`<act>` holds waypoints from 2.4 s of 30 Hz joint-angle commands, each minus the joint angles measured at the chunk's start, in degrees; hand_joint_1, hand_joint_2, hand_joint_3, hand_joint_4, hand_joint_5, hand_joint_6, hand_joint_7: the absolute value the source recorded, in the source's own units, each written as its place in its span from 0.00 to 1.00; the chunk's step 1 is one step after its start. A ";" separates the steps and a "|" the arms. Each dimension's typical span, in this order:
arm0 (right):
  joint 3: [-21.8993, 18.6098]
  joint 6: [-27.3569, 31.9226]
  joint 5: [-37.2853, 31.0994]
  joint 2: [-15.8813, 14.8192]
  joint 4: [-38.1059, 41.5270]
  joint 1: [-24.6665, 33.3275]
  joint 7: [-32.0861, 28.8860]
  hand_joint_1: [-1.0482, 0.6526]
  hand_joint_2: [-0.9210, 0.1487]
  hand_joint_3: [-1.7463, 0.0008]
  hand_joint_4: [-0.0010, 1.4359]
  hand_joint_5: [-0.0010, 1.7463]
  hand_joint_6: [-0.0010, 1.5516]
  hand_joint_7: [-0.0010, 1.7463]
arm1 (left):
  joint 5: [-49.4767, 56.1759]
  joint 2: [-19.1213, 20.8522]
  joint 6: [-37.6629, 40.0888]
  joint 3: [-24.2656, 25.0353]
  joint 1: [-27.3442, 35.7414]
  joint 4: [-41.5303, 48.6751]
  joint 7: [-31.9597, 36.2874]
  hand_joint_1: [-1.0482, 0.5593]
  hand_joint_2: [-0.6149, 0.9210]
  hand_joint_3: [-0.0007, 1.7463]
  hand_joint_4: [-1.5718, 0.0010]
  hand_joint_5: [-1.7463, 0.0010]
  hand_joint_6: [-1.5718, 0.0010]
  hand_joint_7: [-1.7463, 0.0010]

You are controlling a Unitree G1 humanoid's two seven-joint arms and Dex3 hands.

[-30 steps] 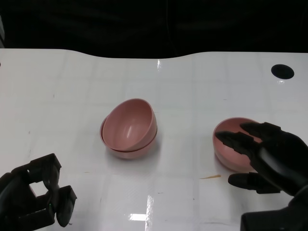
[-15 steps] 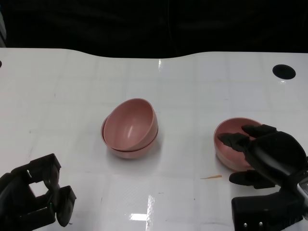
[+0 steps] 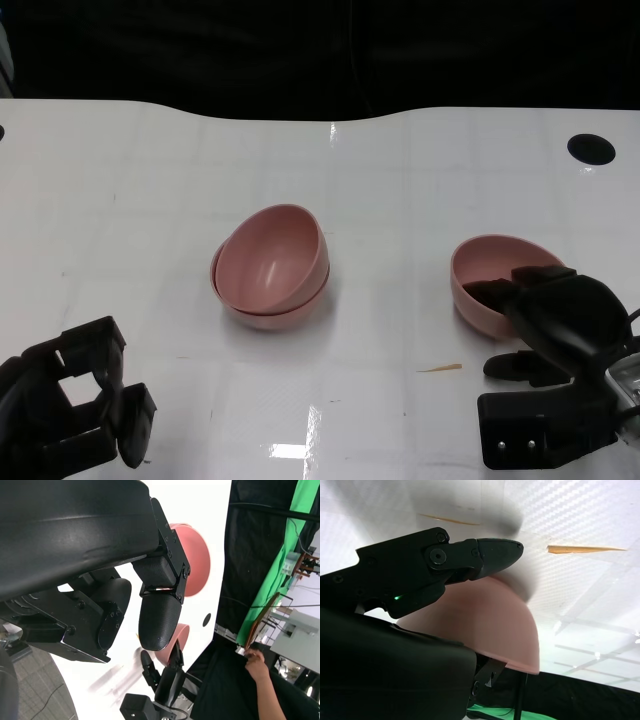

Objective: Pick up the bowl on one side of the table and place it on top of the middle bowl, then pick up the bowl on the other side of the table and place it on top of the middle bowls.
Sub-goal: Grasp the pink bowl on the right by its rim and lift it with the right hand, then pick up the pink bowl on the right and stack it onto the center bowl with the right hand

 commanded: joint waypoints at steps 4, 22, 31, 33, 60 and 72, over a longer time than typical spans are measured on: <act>2.81 -0.53 1.87 0.28 7.46 -2.88 -4.54 0.15 0.00 0.86 0.28 0.02 0.30 0.02 | 0.38 -0.08 0.55 -0.03 0.55 -1.78 1.90 0.80 1.00 0.82 0.35 0.00 0.45 0.00; 9.65 -19.49 3.47 0.68 25.10 -9.08 -31.37 0.51 0.00 0.85 0.51 1.00 0.35 1.00 | 0.98 -1.61 1.02 -0.87 0.73 -3.54 4.38 0.81 1.00 0.81 0.37 0.00 0.48 0.00; 10.08 -24.20 4.26 -1.61 19.96 -9.17 -31.30 0.51 0.00 0.83 0.53 1.00 0.36 1.00 | 1.16 -2.02 -0.13 -0.79 0.68 -2.84 3.78 0.81 1.00 0.81 0.37 0.00 0.48 0.00; 9.93 -24.86 4.10 -2.26 17.80 -9.39 -31.32 0.51 0.01 0.83 0.53 1.00 0.37 1.00 | 1.10 -2.04 -0.24 -0.76 0.58 -2.59 3.68 0.81 1.00 0.81 0.37 0.00 0.48 0.00; 6.85 -26.89 7.91 -0.87 -4.65 -21.61 -8.91 0.46 0.16 0.81 0.59 1.00 0.40 1.00 | 2.71 -1.90 -2.47 -1.82 -0.15 -0.53 2.86 0.81 1.00 0.78 0.39 0.00 0.49 0.00; 7.49 -27.86 8.53 3.53 -5.11 -23.54 -2.90 0.48 0.19 0.71 0.63 1.00 0.42 1.00 | 3.68 -2.14 -2.63 -2.15 -0.05 -0.97 2.93 0.80 1.00 0.79 0.38 0.00 0.48 0.00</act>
